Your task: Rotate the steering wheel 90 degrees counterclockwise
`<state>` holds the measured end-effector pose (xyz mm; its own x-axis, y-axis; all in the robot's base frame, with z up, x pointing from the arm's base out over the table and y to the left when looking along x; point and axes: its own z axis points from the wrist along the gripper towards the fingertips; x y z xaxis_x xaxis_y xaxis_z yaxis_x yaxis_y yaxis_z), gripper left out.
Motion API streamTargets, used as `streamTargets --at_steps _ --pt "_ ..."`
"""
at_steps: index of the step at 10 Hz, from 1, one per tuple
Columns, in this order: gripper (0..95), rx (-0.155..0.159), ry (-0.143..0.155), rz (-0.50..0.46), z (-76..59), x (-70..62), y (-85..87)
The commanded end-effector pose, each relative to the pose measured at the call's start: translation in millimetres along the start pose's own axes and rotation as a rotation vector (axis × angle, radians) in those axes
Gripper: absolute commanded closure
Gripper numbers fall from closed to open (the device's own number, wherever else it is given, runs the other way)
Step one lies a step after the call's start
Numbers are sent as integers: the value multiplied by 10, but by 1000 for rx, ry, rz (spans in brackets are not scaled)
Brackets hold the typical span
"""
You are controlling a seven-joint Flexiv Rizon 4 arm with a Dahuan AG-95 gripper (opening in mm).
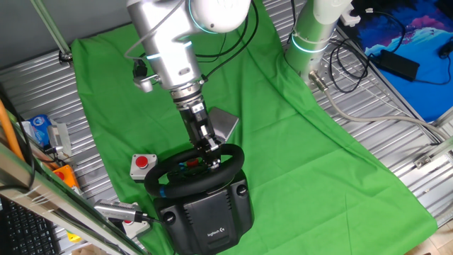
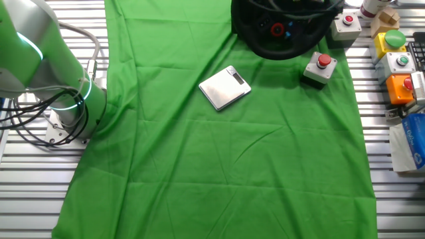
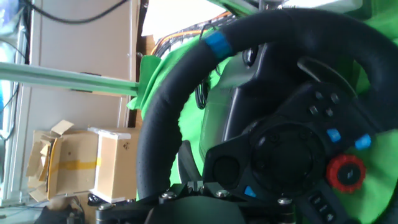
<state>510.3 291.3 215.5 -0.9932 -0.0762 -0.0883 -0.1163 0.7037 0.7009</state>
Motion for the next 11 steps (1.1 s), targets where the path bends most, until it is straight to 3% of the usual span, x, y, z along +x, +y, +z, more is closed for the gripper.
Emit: streamTargets --at_steps 1,8,11 --pt "950 -2 -1 -11 3 5 -16" --pt "950 -2 0 -43 -8 35 -28" --pt "950 12 -27 -95 -10 39 -29"
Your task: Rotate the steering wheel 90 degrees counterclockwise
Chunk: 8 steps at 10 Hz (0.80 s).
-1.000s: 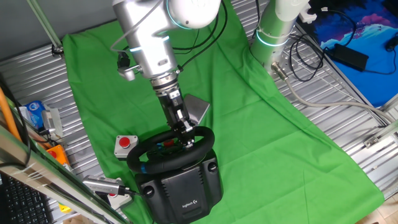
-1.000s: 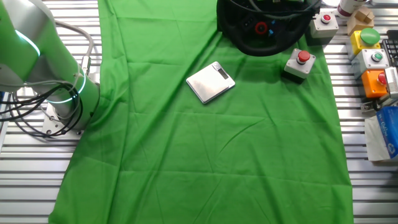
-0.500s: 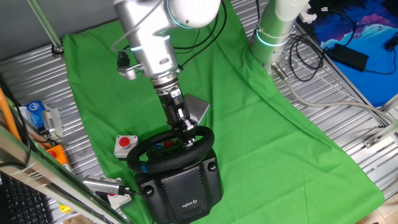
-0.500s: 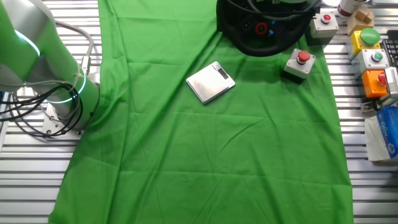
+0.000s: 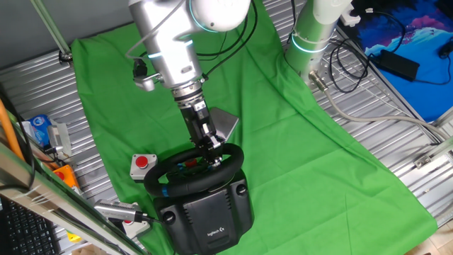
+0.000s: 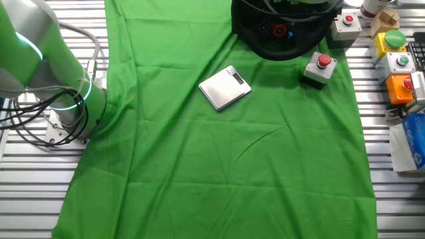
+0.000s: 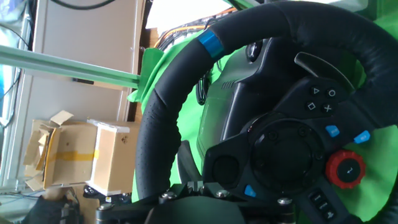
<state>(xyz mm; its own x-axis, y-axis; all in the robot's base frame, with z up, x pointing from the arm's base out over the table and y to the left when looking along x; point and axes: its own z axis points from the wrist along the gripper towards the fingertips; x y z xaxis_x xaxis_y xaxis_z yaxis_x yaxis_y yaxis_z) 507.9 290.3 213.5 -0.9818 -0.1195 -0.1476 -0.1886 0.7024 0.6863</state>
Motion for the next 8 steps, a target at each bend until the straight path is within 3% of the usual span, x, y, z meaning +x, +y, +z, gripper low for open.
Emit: streamTargets --at_steps 1,4,8 --pt "950 -2 -20 -27 -24 23 -12" --pt "950 7 -18 -27 -38 48 -18" --pt "950 -8 29 -17 -49 55 -17"
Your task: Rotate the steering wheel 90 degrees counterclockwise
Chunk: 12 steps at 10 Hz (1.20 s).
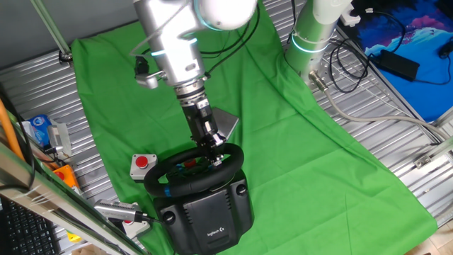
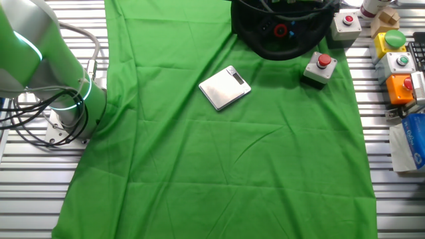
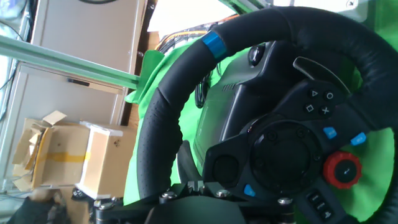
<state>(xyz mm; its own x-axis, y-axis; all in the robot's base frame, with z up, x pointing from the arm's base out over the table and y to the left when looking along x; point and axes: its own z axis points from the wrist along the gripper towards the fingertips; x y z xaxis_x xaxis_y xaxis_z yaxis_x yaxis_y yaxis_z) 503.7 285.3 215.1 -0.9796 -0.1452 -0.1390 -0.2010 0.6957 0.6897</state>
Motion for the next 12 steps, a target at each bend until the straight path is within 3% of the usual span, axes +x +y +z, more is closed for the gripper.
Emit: streamTargets --at_steps 1,7,10,11,12 --pt "950 -2 23 -11 -15 17 3" --pt "950 26 55 -26 -73 51 18" --pt "950 129 97 -46 -118 59 26" --pt "950 139 99 -46 -124 56 29" --pt "570 142 98 -52 -131 46 33"
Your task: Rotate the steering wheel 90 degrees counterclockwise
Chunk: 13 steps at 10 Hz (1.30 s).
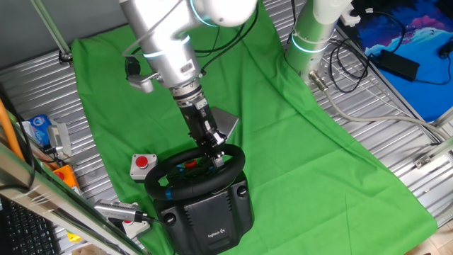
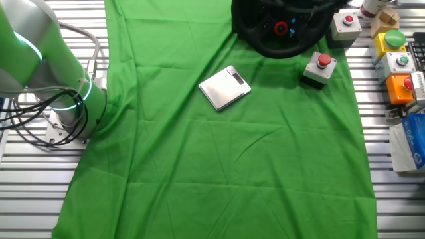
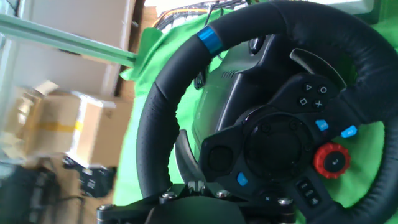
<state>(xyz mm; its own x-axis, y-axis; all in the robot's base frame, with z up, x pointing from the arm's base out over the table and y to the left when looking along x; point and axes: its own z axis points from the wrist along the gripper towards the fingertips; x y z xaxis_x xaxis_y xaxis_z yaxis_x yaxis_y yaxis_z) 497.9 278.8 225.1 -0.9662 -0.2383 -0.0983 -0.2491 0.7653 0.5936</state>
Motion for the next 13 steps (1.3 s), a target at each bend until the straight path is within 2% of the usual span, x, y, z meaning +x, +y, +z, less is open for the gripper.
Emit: streamTargets --at_steps 1,3,6,13 --pt "380 27 3 -17 -21 -18 -7" --pt "0 27 -5 -41 -23 -31 -59" --pt "0 31 -8 -54 -33 -28 -132" --pt "0 74 0 -98 -21 -28 -370"
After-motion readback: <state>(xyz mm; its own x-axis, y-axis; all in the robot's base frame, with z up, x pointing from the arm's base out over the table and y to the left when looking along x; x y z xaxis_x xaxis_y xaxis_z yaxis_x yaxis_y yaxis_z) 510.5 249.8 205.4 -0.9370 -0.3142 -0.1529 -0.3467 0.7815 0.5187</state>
